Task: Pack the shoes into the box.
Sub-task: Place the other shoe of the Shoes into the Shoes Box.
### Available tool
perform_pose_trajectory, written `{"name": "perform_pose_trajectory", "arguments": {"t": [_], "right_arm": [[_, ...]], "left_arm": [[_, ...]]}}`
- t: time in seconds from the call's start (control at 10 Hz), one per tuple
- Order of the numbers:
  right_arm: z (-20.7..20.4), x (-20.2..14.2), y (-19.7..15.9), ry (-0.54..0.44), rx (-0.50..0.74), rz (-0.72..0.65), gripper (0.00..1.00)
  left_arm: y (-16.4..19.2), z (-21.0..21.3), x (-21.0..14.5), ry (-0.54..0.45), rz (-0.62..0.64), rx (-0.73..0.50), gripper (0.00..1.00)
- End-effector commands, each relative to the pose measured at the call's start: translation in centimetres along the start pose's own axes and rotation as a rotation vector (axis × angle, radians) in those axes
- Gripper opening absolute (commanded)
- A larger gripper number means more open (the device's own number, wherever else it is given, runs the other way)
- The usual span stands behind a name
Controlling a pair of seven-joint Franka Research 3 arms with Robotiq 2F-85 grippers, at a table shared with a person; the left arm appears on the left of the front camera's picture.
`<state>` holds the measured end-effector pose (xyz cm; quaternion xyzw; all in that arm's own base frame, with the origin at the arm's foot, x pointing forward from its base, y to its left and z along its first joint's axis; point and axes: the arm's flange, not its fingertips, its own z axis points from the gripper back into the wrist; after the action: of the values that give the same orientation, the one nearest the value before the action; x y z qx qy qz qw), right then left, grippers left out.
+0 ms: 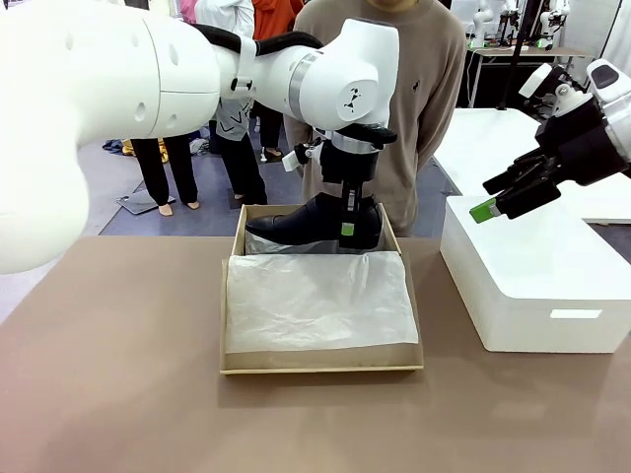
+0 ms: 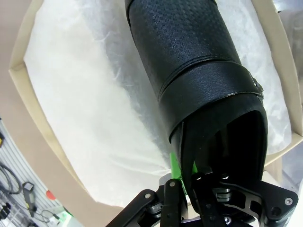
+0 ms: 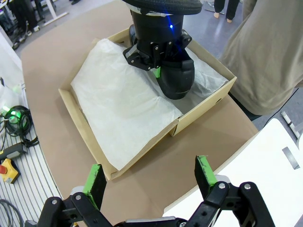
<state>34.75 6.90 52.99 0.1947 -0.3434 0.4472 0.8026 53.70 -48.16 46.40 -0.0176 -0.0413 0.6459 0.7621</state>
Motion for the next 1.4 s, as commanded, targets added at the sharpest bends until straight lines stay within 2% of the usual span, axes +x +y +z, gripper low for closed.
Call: {"name": "perform_pose_trajectory", "arguments": {"t": [0.0, 1.3], "right_arm": [[-0.1, 0.0, -0.3, -0.022, 0.017, 0.017, 1.0], [-0.1, 0.0, -0.3, -0.022, 0.017, 0.017, 1.0]], "left_arm": [[-0.1, 0.5, -0.5, -0.012, 0.069, -0.006, 0.0], [-0.2, -3.6, -1.3, 0.027, 0.148, 0.089, 0.0]]}}
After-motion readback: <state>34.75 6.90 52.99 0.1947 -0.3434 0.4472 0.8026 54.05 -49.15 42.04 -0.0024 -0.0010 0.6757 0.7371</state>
